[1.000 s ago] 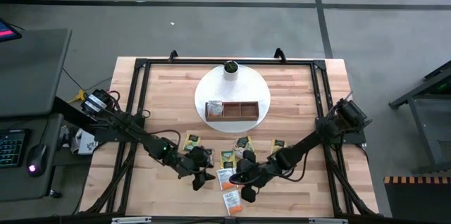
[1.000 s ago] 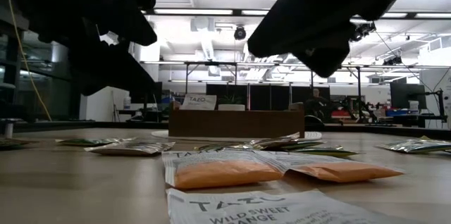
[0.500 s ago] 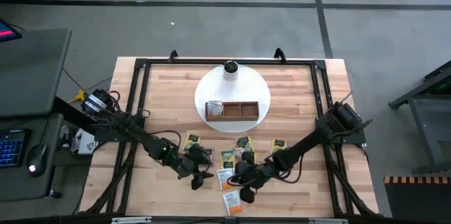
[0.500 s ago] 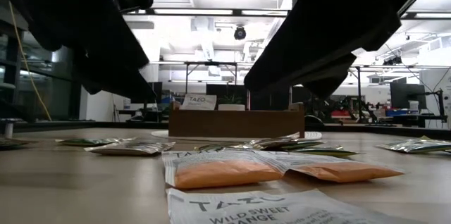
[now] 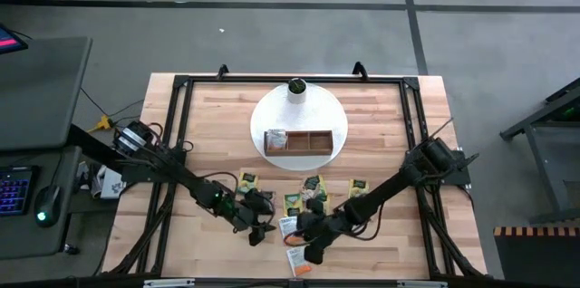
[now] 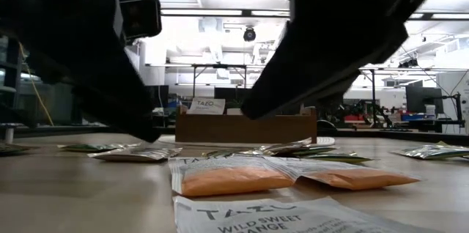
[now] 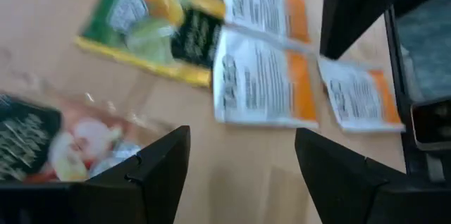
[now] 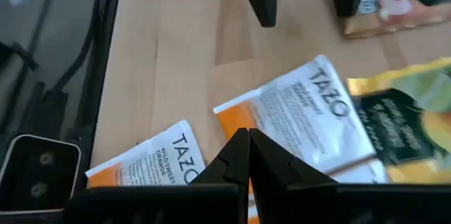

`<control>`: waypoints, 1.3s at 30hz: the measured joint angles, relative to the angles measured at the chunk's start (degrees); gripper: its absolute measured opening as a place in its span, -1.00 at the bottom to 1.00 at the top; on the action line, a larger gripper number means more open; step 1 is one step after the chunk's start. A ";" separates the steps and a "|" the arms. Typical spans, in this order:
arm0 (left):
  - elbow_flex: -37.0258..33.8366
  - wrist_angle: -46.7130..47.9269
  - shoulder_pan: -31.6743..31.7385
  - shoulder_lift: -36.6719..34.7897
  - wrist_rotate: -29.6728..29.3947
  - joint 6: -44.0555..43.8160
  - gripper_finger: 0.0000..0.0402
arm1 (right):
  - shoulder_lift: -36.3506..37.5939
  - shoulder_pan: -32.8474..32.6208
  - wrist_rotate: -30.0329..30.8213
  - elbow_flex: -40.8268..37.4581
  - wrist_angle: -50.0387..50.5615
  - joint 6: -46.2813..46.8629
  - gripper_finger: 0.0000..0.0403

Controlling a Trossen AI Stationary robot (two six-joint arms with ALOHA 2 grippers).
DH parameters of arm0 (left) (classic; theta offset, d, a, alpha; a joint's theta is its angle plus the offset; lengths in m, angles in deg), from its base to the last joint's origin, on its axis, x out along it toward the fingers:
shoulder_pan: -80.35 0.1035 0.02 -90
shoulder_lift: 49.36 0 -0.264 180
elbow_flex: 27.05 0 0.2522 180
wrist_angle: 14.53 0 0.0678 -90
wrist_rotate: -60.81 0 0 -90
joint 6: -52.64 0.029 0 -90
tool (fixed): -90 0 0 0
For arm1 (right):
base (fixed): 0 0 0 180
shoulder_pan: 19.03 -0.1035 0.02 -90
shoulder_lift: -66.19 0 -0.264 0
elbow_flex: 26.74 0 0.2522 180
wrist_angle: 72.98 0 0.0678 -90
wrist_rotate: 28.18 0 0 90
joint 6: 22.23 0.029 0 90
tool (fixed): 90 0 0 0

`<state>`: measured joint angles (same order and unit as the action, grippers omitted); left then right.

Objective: Pick & Place Tea
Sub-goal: Put the white tea bag into the left section of the wooden organizer

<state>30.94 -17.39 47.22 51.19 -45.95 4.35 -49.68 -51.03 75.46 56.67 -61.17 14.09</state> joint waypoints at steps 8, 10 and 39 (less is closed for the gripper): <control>0.00 -0.14 0.04 0.03 0.83 -0.05 0.27 | -2.26 -0.52 4.18 6.76 11.83 1.10 -1.00; 0.00 -0.14 0.04 0.03 1.82 -0.11 0.27 | -2.30 -0.86 3.73 6.65 12.35 1.25 -1.00; -0.03 -0.41 0.13 0.00 1.14 -9.64 0.27 | -8.20 -1.71 1.39 6.84 8.44 8.68 -1.00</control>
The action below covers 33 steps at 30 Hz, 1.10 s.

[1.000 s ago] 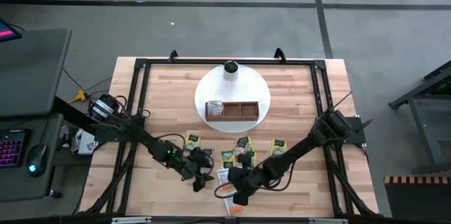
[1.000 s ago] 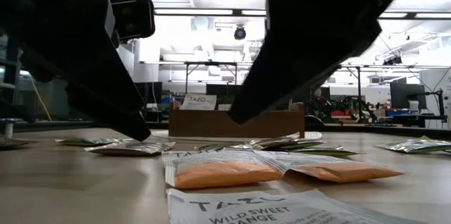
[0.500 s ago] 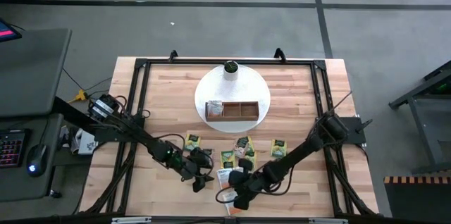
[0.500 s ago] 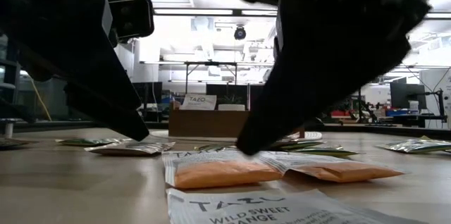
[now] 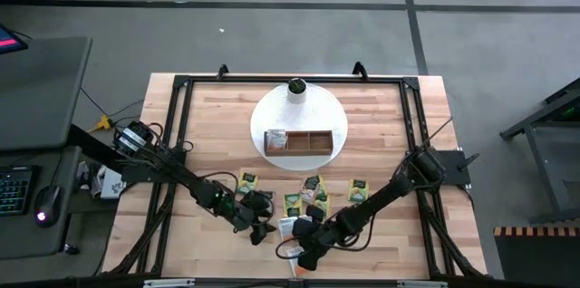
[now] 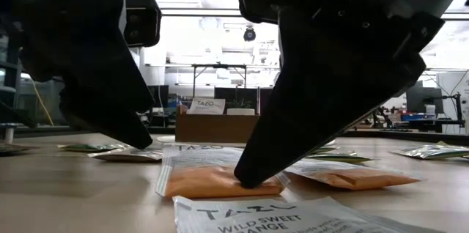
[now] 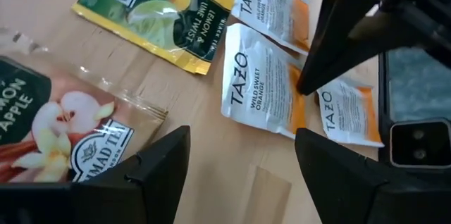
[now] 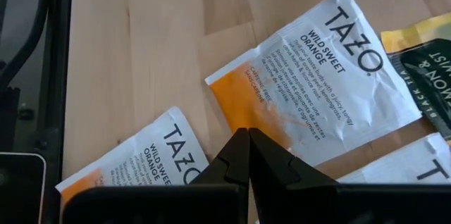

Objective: Pick & Place Tea
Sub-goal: Put the white tea bag into the left section of the wooden organizer

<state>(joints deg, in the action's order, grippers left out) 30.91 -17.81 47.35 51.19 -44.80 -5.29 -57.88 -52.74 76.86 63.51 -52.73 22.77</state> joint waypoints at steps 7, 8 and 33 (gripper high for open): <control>0.00 -0.02 0.27 0.00 1.25 -9.61 0.27 | -0.06 0.06 0.18 -0.12 0.07 0.02 -1.00; 0.00 -0.02 0.35 0.00 1.31 -11.03 0.27 | -0.06 0.06 0.21 -0.13 -0.04 0.02 -1.00; 0.10 -9.18 3.53 4.67 5.40 -29.84 0.27 | -0.11 0.10 0.99 -0.22 -1.78 0.03 -1.00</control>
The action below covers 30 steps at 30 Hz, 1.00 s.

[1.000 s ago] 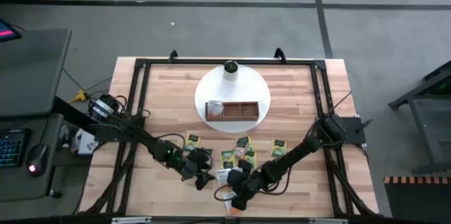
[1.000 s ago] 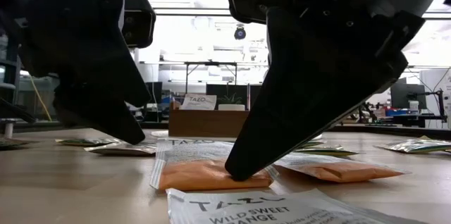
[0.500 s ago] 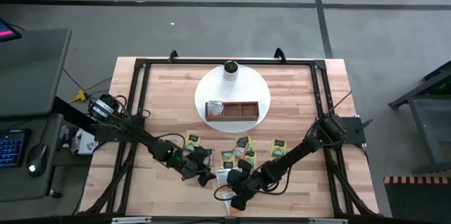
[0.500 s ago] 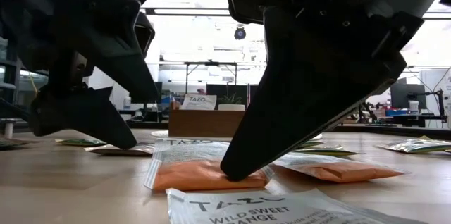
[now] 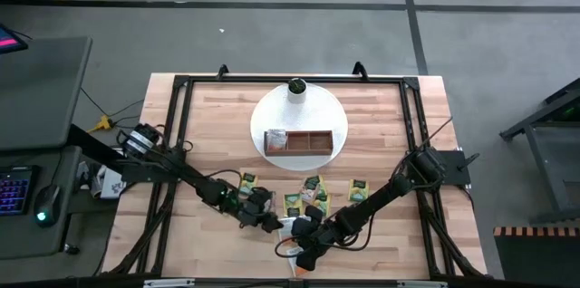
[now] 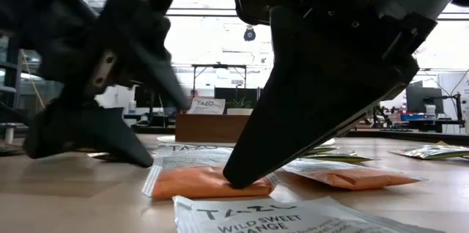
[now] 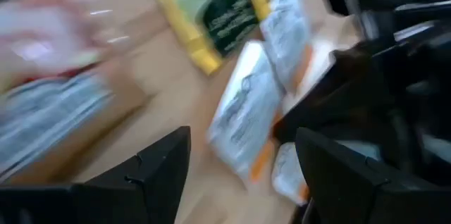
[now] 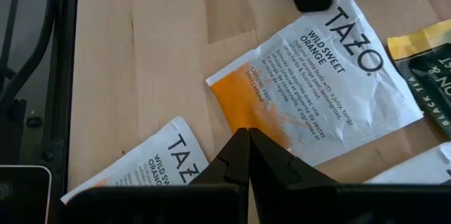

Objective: Pick & Place Tea
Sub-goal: Put the white tea bag into the left section of the wooden organizer

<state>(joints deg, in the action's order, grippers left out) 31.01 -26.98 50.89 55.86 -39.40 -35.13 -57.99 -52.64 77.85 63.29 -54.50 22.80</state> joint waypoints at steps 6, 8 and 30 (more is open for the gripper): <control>1.72 -1.12 2.53 1.95 3.17 -0.78 0.27 | 0.00 0.01 0.04 0.00 -0.01 -0.01 -1.00; 2.19 -0.59 2.52 2.02 4.00 0.02 0.27 | 0.00 0.00 0.02 0.00 0.01 -0.01 -1.00; 2.31 0.61 2.46 2.06 9.92 3.36 -0.96 | 0.00 0.00 -0.02 0.00 0.03 -0.03 -1.00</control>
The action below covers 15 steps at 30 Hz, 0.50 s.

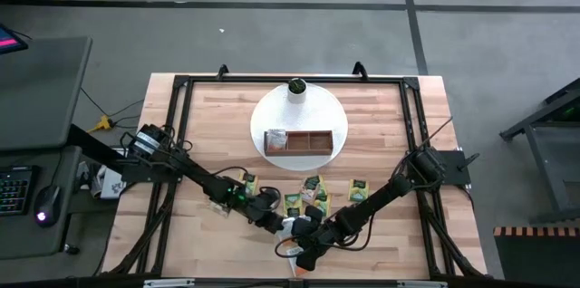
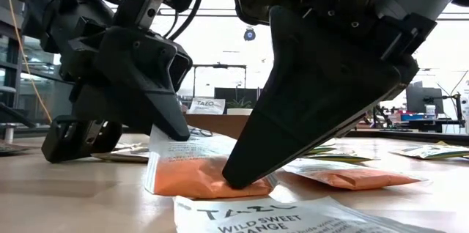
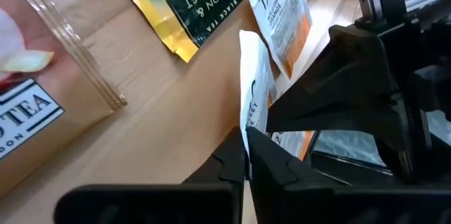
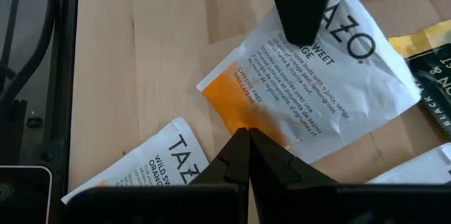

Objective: Pick & Place Tea
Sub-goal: Put the white tea bag into the left section of the wooden organizer

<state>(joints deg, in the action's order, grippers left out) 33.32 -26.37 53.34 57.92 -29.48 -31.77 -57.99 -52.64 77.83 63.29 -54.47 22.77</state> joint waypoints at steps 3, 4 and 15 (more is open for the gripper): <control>0.00 0.04 0.00 0.00 -0.18 0.28 -0.99 | 0.00 -0.02 -0.10 0.00 -0.02 0.00 -1.00; 0.00 0.04 0.00 0.00 -0.32 0.37 -0.99 | 0.00 -0.02 -0.11 0.00 -0.07 0.00 -1.00; 0.00 0.08 -0.02 0.00 -0.47 2.20 -1.00 | -0.43 0.02 -3.64 4.47 2.75 -4.21 -1.00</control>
<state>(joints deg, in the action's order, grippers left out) 33.32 -26.29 53.32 57.92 -29.95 -29.57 -58.42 -52.61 74.19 67.76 -51.72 18.55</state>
